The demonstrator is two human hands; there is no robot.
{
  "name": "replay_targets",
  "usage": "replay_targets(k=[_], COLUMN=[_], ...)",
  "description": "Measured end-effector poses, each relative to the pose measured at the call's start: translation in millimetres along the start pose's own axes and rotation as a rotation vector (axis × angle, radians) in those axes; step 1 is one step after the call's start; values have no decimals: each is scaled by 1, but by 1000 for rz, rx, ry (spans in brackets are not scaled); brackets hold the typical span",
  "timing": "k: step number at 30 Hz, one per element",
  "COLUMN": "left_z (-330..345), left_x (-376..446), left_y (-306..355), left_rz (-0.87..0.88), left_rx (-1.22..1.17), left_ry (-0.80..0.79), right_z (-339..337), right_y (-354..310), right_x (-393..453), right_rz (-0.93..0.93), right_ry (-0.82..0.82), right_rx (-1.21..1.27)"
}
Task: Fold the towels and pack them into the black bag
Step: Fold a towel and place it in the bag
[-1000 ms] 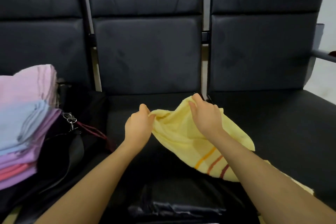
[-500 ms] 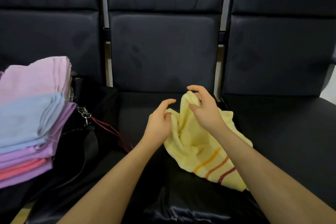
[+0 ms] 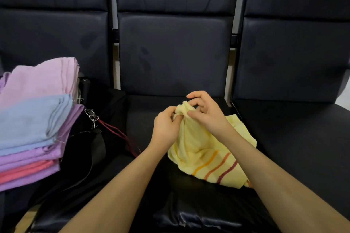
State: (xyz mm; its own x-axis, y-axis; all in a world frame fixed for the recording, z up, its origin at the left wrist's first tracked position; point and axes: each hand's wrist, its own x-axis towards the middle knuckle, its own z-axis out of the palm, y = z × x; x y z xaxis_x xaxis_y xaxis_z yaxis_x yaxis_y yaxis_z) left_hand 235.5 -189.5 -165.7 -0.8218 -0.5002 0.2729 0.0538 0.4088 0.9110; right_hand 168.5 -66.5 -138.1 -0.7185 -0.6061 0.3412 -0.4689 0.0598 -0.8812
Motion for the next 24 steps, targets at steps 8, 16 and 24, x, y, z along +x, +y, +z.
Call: replay_targets(k=[8, 16, 24], left_z=[-1, -15, -36], left_x=[-1, 0, 6], left_y=[-6, 5, 37], left_rz=[75, -7, -76], left_rx=[244, 341, -26], left_ry=[66, 143, 309], right_z=[-7, -6, -6], right_y=[14, -2, -27], right_x=[-2, -1, 0], right_rz=[281, 109, 29], right_ry=[-91, 222, 497], right_rx=[-246, -121, -85])
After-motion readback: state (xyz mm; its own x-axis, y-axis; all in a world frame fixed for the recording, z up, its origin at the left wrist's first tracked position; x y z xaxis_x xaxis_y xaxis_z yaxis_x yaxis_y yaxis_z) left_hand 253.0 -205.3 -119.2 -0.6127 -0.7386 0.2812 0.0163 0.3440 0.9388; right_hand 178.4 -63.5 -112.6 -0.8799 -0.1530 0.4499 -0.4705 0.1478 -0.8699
